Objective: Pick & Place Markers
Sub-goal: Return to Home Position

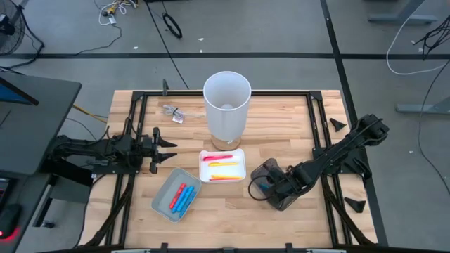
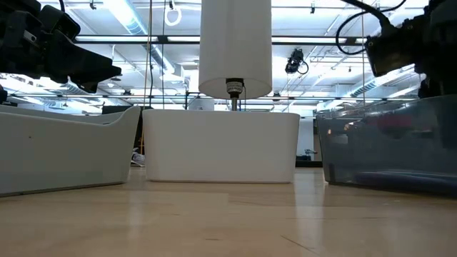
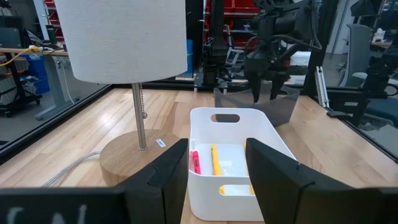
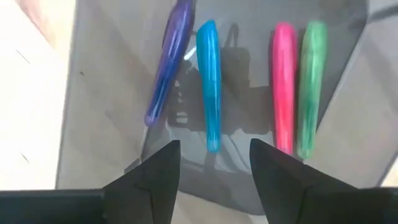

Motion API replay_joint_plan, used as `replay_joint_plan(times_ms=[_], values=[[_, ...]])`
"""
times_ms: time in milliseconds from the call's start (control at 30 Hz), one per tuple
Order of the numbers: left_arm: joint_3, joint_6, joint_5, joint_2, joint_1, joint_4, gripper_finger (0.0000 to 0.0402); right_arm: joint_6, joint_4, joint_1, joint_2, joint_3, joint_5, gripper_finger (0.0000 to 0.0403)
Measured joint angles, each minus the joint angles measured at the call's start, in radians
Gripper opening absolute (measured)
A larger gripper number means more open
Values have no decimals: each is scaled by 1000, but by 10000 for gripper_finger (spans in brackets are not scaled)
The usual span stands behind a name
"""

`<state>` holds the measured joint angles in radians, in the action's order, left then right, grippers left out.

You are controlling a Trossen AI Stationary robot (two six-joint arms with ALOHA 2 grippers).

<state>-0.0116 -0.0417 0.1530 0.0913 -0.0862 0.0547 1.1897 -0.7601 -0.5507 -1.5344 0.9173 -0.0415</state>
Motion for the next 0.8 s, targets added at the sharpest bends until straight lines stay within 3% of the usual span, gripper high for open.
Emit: replay_joint_plan(times_ms=[167,600,700,800], values=[[0,0,0,0,0,0,165,-46,-7,0,67,0,-122,194],[0,0,0,0,0,0,165,-334,63,32,293,0,-689,194],[0,0,0,0,0,0,165,-405,195,67,343,-48,-765,194],[0,0,0,0,0,0,165,-569,464,119,410,-170,-781,194]])
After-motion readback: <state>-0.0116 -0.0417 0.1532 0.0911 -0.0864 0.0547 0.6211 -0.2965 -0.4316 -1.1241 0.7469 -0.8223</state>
